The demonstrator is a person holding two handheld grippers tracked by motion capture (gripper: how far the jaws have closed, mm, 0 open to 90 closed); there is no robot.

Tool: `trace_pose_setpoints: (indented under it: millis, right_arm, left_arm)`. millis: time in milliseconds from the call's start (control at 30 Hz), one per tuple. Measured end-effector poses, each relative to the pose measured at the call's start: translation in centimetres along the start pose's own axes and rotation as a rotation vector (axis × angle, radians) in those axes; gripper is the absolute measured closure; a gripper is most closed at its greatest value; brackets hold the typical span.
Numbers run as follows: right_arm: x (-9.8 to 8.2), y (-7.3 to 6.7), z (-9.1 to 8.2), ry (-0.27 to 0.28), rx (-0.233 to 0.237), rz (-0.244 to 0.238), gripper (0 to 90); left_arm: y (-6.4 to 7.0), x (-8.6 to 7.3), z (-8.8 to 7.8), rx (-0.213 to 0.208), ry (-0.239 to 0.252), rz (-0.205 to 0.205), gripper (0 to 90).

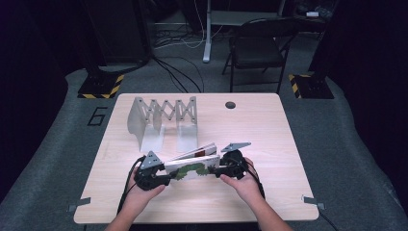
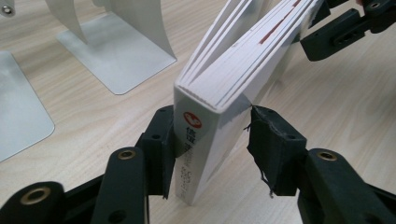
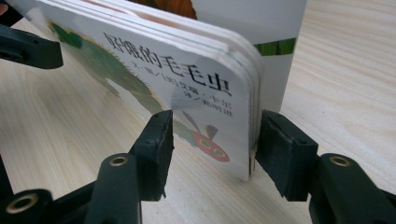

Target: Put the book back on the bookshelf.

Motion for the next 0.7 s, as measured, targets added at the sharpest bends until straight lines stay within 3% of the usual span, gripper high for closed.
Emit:
trace_pose_setpoints:
  millis: [200, 367, 567, 700]
  right_arm:
    - [-0.2, 0.2, 0.0, -0.008, 0.006, 0.017, 47.0]
    - [-0.3, 0.6, 0.1, 0.02, -0.002, 0.002, 45.8]
    - [-0.6, 1.6, 0.1, 0.004, -0.008, 0.071, 46.9]
    - [-0.6, 1.8, 0.2, 0.005, -0.011, 0.074, 47.0]
  left_arm:
    - [0.3, 0.0, -0.2, -0.024, -0.018, 0.013, 56.6]
    - [0.6, 0.0, -0.2, -0.05, -0.036, 0.036, 61.4]
    - [1.5, 0.1, 0.1, -0.083, -0.069, 0.087, 67.8]
    - [1.9, 0.1, 0.3, -0.097, -0.076, 0.11, 71.2]
Point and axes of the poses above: each handheld gripper's, and its own axes: z roughly forward along the jaws, x roughly out of its top, y roughly to its right, the point moved 1 cm from there along z, roughly forward along the jaws, and after that the axes turned 12 degrees about -x, right-handed, at the moved point
